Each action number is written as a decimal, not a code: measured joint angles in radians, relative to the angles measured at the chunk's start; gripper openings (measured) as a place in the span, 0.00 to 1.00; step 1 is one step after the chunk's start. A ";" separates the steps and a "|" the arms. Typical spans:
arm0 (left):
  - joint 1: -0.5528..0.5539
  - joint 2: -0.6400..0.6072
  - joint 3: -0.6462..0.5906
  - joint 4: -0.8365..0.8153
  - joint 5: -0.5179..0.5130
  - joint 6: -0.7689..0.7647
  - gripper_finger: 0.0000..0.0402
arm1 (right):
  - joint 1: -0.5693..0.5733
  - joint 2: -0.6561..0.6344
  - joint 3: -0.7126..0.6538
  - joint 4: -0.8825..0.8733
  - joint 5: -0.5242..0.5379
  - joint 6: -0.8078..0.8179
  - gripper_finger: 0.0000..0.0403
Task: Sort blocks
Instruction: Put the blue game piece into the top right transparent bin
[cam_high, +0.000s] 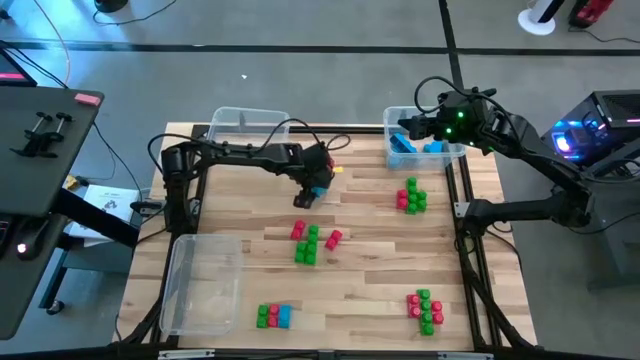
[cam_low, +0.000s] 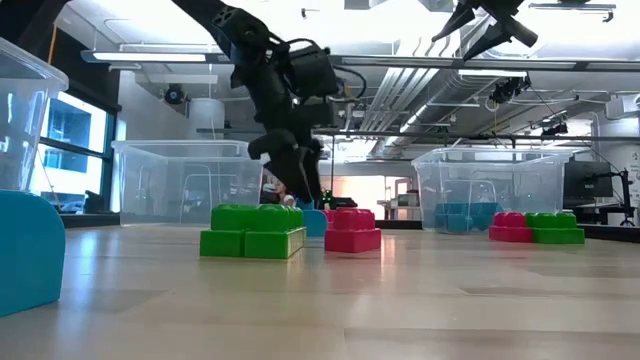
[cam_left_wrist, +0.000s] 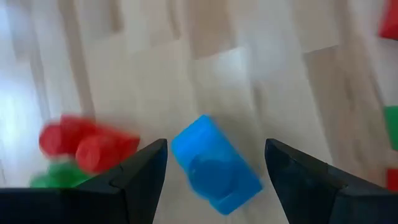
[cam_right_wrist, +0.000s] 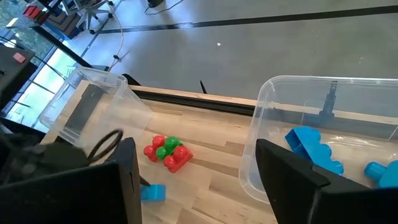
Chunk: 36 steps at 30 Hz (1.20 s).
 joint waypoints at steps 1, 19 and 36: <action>-0.005 0.000 0.000 0.000 0.000 0.015 0.64 | 0.000 0.000 0.000 0.000 0.000 0.002 0.50; -0.004 0.072 0.000 -0.019 -0.043 -0.078 0.64 | 0.000 0.000 0.000 0.000 -0.002 0.011 0.50; -0.029 0.053 0.000 -0.046 -0.039 -0.169 0.25 | 0.000 0.000 0.000 0.000 -0.004 0.004 0.50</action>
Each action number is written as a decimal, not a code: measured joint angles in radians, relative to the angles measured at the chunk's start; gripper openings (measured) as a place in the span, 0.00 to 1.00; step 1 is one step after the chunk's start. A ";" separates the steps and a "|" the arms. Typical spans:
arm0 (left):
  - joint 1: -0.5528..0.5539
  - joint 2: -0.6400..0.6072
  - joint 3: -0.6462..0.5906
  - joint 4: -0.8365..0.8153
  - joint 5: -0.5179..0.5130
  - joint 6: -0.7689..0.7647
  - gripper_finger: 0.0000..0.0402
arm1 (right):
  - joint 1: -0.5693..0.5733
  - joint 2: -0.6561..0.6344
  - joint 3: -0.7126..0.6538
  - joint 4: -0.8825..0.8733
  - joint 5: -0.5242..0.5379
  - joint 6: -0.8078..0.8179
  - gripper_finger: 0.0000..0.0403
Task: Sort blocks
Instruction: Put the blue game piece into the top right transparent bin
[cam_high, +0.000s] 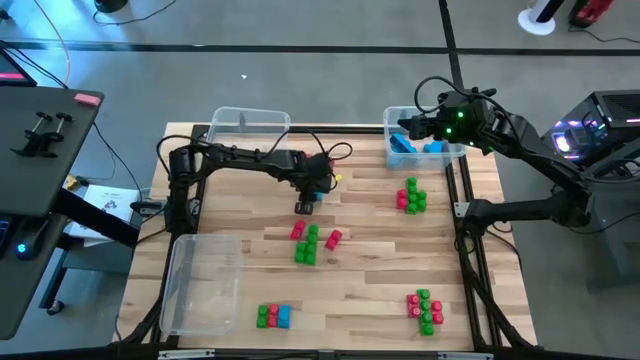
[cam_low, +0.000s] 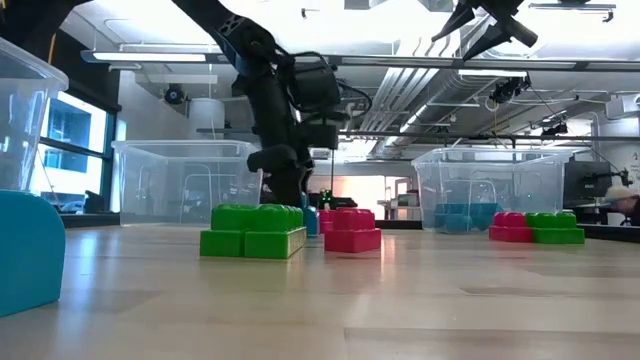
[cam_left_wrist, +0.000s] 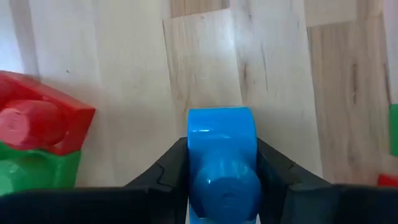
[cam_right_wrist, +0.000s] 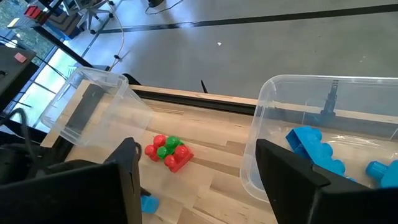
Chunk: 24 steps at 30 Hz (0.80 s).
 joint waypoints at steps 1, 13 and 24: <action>0.000 -0.009 0.003 0.000 0.000 0.009 0.25 | 0.000 0.000 0.000 0.000 0.000 0.000 0.50; 0.012 -0.108 0.229 0.198 0.001 -0.003 0.25 | 0.000 0.000 0.000 0.085 -0.058 -0.095 0.50; 0.045 0.038 0.282 0.863 0.002 -0.335 0.25 | 0.000 0.000 0.000 0.186 -0.062 -0.072 0.50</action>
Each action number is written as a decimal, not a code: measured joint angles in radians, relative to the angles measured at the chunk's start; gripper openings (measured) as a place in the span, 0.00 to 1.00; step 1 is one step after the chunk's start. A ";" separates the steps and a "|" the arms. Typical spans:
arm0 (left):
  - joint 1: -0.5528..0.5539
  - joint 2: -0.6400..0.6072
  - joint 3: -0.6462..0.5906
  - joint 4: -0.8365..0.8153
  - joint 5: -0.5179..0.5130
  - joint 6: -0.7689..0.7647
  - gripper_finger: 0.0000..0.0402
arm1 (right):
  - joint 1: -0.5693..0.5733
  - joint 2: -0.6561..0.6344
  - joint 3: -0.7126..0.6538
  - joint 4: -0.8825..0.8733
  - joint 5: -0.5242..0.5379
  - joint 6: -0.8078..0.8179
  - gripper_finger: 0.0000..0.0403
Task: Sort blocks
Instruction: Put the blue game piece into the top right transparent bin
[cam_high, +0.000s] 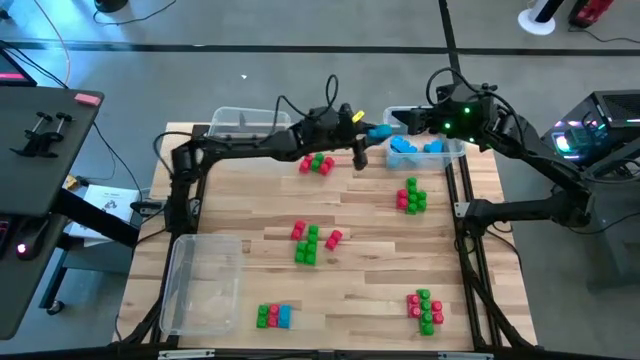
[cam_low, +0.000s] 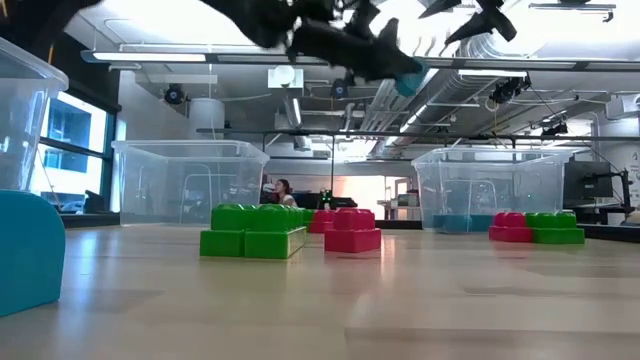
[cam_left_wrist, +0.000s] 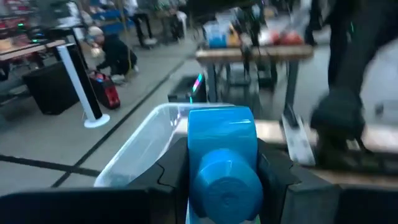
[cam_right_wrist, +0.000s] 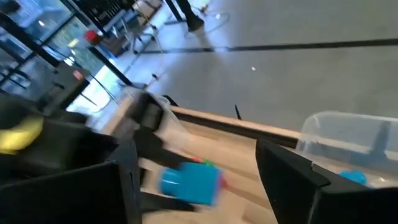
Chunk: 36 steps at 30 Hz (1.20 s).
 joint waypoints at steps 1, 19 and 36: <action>0.004 0.027 0.000 0.051 0.000 -0.033 0.25 | 0.000 0.000 0.000 0.017 0.000 0.000 0.50; 0.036 0.450 0.489 0.000 -0.011 -0.116 0.33 | 0.000 0.000 0.000 0.209 -0.080 0.022 0.50; 0.038 0.200 0.491 -0.613 0.108 -0.043 0.79 | 0.000 0.000 0.000 0.249 -0.092 -0.014 0.50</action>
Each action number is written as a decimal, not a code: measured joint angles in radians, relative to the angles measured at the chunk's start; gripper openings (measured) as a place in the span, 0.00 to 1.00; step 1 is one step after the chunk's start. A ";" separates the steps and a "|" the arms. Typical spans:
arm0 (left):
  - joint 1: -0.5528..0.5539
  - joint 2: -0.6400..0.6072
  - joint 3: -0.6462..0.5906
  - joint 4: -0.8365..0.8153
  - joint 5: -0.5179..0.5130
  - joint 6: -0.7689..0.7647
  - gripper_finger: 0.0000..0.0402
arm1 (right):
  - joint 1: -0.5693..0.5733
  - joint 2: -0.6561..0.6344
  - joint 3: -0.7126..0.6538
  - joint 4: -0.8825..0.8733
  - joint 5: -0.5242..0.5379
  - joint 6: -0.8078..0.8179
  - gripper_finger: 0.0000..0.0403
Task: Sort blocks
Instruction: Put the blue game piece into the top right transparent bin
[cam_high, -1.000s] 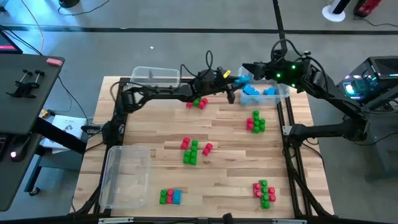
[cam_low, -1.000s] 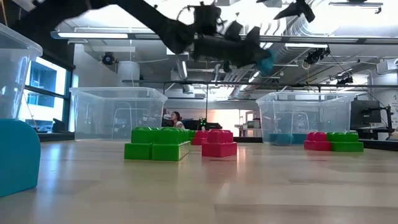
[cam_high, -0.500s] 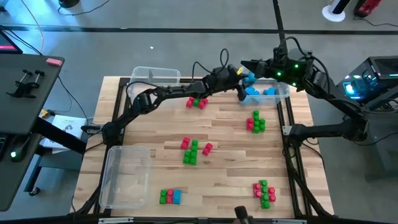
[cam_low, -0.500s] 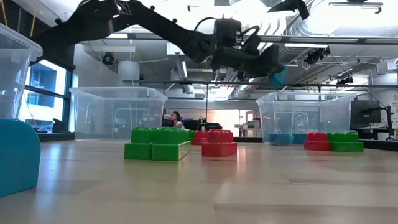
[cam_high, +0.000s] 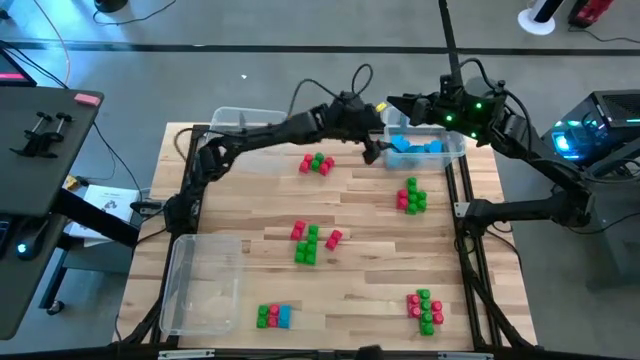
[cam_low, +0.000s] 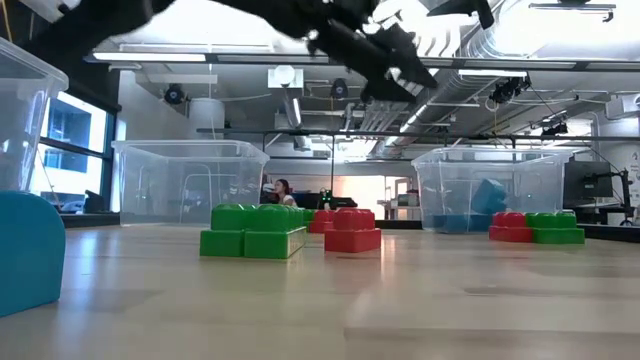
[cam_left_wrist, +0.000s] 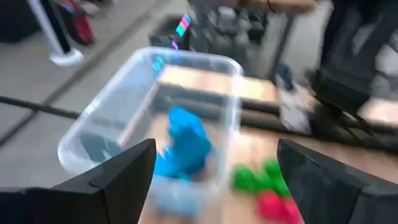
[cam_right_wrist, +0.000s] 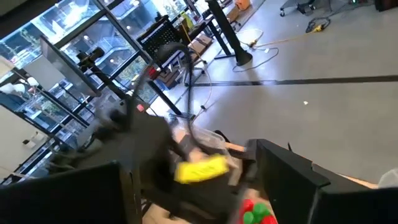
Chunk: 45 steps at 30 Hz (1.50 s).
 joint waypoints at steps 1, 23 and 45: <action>0.000 -0.035 0.000 -0.074 0.029 0.003 0.79 | 0.000 0.000 0.000 0.005 0.000 -0.011 0.50; -0.447 -0.879 -0.704 -0.339 -0.265 -0.418 0.75 | 0.009 0.000 0.000 -0.058 -0.205 -0.175 0.50; -0.565 -1.413 -1.011 -0.172 -0.511 -0.332 0.75 | 0.802 0.492 0.000 0.268 0.089 0.323 0.49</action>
